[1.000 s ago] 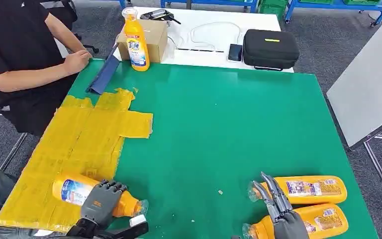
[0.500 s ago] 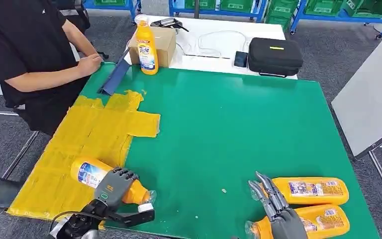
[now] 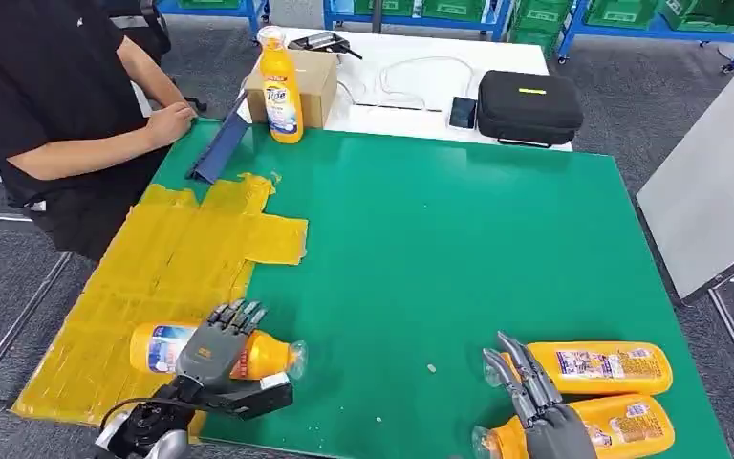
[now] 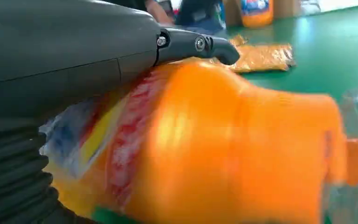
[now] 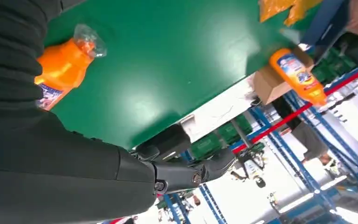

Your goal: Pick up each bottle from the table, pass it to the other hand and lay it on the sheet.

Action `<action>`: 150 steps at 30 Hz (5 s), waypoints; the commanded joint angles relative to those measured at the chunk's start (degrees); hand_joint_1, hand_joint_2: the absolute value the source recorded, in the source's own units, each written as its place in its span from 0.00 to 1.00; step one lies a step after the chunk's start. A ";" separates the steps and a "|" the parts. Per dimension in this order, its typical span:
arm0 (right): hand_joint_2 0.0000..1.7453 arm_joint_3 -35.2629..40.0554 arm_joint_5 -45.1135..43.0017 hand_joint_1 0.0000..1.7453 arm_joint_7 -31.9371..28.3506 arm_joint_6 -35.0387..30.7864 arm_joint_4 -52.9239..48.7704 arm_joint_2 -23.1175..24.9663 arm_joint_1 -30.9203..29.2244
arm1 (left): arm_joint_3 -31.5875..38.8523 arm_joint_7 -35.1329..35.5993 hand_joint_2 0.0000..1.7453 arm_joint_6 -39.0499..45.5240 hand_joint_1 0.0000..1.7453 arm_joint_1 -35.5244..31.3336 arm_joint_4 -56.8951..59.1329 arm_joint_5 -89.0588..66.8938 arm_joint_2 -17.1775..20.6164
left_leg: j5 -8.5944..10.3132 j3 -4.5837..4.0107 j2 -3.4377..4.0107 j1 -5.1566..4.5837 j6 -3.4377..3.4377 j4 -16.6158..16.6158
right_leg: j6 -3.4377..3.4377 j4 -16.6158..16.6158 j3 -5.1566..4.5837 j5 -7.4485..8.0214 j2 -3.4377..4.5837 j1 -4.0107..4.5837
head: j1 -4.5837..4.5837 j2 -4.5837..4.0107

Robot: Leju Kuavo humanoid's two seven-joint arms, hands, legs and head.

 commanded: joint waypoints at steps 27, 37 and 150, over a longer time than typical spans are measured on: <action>1.00 2.16 10.06 0.00 3.67 -0.05 0.36 -7.19 20.43 | 23.55 -12.83 0.00 -19.61 0.00 18.28 -24.30 60.81 -13.78 | -0.68 -0.97 0.67 0.14 -0.05 0.10 | -0.09 -0.12 -1.08 -0.42 0.19 0.10 | 0.09 0.00; 1.00 -3.37 6.86 0.00 3.67 1.01 0.36 -8.32 25.05 | 22.73 -12.86 0.00 -25.15 0.00 20.43 -33.06 78.25 -14.11 | -0.75 -1.10 0.84 0.14 0.06 0.15 | -0.02 -0.05 -1.29 -0.40 0.40 0.10 | 0.04 0.00; 1.00 -87.12 -1.43 0.00 -41.79 52.31 24.34 14.38 34.50 | 14.98 -17.27 0.00 -26.89 0.00 18.79 -36.82 91.54 -4.34 | -0.71 -0.99 0.89 0.24 0.04 -0.05 | 0.03 -0.34 -0.53 -0.35 0.27 0.19 | 0.07 0.00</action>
